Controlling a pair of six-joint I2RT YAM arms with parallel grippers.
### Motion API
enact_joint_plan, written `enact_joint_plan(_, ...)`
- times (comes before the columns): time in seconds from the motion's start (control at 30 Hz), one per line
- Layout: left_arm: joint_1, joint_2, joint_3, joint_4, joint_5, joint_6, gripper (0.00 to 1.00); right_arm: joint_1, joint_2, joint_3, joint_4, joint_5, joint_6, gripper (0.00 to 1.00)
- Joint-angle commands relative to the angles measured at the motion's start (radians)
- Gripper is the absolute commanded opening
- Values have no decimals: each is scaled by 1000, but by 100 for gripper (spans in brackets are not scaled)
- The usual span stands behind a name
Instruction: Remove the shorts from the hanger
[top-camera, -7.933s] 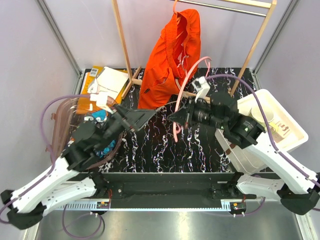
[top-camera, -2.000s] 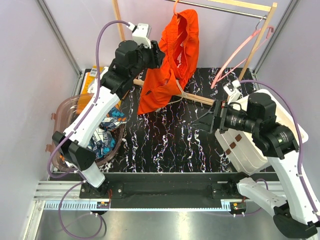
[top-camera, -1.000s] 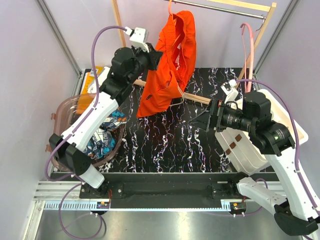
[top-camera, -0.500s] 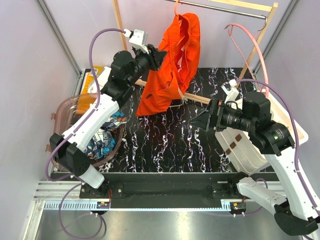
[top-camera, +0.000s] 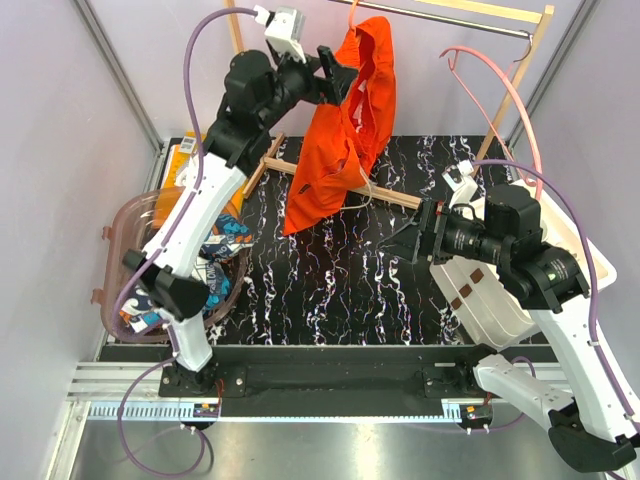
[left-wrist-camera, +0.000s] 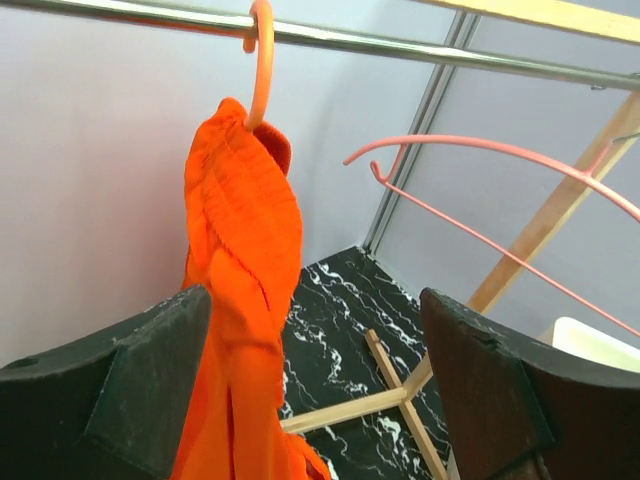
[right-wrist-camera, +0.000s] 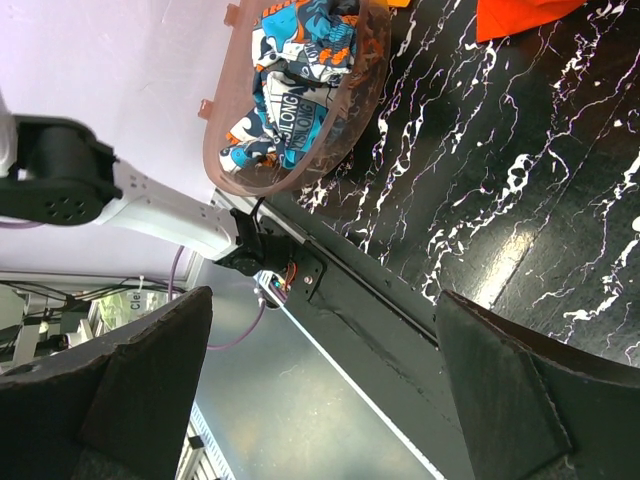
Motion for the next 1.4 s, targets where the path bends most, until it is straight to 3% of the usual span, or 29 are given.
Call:
enact_joint_plan(0.0, 28, 102, 136, -82, 38, -17, 88, 10, -12, 3, -6, 8, -29, 100)
enact_joint_plan(0.13, 40, 148, 175, -67, 40, -20, 88, 8, -9, 3, -7, 8, -33, 100)
enact_joint_plan(0.23, 48, 175, 196, -53, 55, -28, 79, 8, -6, 0, -7, 8, -38, 100)
enact_joint_plan(0.37, 48, 195, 195, -22, 67, -19, 56, 8, -4, -7, 0, 7, -36, 100)
enact_joint_plan(0.47, 50, 207, 199, 7, 63, 9, 26, 8, -6, -9, -1, 7, -38, 100)
enact_joint_plan(0.5, 50, 208, 198, 15, 55, 14, 12, 8, -6, -9, -1, 8, -38, 100)
enact_joint_plan(0.6, 51, 208, 189, 42, 41, 28, 2, 7, -7, -9, -6, 13, -41, 100)
enact_joint_plan(1.13, 53, 78, -94, 590, 201, -77, 0, 8, 13, -11, -6, 36, -65, 100)
enact_joint_plan(1.37, 54, 87, -91, 671, 236, -147, 0, 8, 17, -7, -9, 40, -69, 100)
